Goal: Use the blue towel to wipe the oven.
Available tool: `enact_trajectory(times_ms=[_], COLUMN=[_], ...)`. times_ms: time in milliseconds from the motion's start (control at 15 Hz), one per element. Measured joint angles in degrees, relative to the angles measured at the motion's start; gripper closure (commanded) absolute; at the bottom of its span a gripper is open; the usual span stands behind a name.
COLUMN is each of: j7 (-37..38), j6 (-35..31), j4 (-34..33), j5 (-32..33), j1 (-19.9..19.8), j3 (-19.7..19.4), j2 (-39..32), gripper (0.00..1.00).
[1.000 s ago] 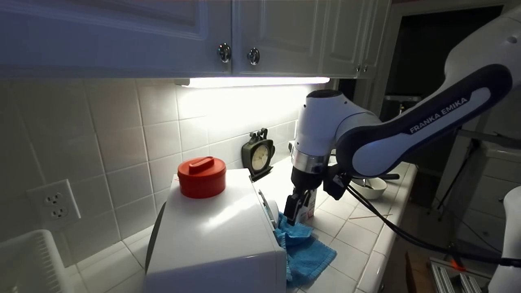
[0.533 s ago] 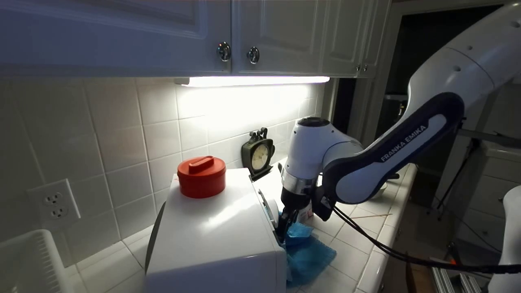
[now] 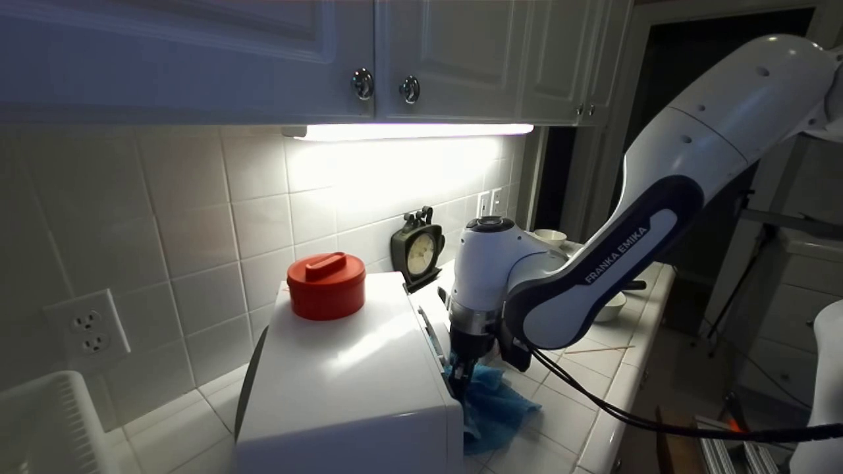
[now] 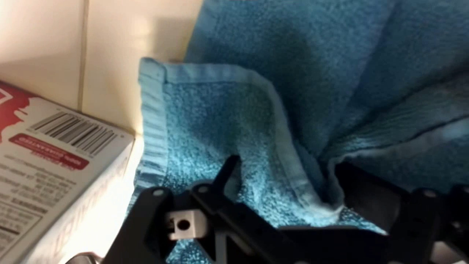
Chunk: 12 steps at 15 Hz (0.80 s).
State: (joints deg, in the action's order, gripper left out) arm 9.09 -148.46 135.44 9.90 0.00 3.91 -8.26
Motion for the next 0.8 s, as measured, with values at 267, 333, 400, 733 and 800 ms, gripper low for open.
enact_trajectory(times_ms=[267,333,400,733,800], j7=[-0.97,-0.97,-0.89,1.00,1.21], j6=[0.98,1.33,1.97,5.56,5.62], j4=[-0.93,-1.12,-1.30,-1.40,-1.22], j5=[-0.29,-0.41,-0.43,-0.43,-0.77], j1=[0.12,0.29,0.48,1.63,1.72], j3=[-0.21,-0.21,-0.21,-0.35,-0.35], j2=[-0.32,-0.31,-0.23,1.95,2.94], gripper=[0.90,0.98,0.99,1.00,1.00])
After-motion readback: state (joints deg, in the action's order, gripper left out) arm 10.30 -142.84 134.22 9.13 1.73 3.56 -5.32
